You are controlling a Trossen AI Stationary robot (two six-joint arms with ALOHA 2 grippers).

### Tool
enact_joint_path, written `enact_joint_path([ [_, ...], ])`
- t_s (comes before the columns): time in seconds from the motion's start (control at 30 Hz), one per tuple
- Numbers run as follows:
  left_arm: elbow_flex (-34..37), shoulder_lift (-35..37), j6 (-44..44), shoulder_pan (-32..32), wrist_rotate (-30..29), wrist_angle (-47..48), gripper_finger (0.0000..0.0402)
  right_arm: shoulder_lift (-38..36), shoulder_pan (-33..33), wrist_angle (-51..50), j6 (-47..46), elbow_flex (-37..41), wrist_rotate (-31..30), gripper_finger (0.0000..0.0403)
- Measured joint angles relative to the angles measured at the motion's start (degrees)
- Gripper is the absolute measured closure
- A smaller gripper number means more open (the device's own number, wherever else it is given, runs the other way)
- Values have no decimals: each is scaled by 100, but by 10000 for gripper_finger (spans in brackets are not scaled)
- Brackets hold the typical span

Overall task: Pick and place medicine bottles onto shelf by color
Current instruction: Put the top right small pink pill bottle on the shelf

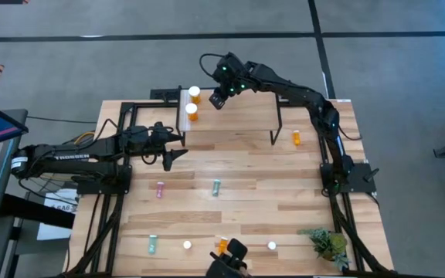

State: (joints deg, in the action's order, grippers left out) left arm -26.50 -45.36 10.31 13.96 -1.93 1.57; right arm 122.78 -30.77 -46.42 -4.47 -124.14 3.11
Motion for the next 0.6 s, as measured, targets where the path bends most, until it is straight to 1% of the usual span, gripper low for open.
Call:
enact_joint_path([
  [0.17, 0, 0, 0, 0, 0, 0, 132, -4, 29, -130, -16, -143, -2, 259],
  [0.6, 1, -1, 1, 0, 0, 0, 132, 28, 29, -152, 2, -115, -7, 255],
])
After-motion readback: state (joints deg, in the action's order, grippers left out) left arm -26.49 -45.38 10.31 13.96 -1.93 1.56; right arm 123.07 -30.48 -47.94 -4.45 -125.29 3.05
